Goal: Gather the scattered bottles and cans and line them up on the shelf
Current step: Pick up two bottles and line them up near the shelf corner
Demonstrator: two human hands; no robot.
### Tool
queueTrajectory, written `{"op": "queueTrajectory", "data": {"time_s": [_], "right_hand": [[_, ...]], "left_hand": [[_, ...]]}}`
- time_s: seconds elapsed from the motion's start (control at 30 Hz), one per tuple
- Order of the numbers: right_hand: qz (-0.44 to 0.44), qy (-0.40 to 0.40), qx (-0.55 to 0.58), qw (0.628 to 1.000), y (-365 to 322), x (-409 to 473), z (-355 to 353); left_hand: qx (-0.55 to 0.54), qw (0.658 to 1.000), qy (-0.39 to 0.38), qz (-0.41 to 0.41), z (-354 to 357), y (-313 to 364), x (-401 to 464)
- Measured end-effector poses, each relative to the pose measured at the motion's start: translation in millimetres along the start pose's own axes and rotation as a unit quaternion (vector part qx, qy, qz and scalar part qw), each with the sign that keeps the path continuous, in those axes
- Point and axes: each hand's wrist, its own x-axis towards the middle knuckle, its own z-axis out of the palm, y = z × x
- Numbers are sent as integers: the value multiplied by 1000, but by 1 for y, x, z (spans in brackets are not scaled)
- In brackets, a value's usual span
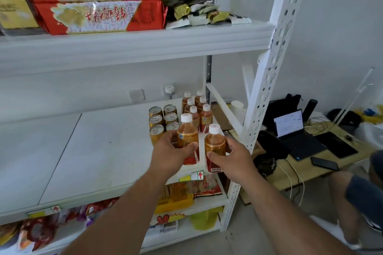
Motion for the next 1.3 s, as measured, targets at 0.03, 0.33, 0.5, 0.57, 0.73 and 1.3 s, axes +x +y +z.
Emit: {"op": "queueTrajectory", "data": {"time_s": [0.03, 0.33, 0.5, 0.57, 0.73, 1.3], "right_hand": [[0, -6, -3, 1000, 2, 10, -2], [21, -40, -7, 999, 27, 87, -8], [46, -37, -21, 998, 42, 120, -1], [60, -27, -38, 997, 46, 131, 4], [76, -6, -73, 994, 55, 150, 17], [61, -38, -35, 997, 74, 181, 33]], "left_hand": [[0, 1000, 4, -4, 5, 1, 8], [17, 999, 22, -30, 54, -12, 63], [29, 998, 34, -48, 71, -32, 92], [33, 998, 35, -48, 75, -40, 102], [48, 998, 19, -30, 85, -58, 121], [1, 999, 25, -23, 112, -84, 146]]}}
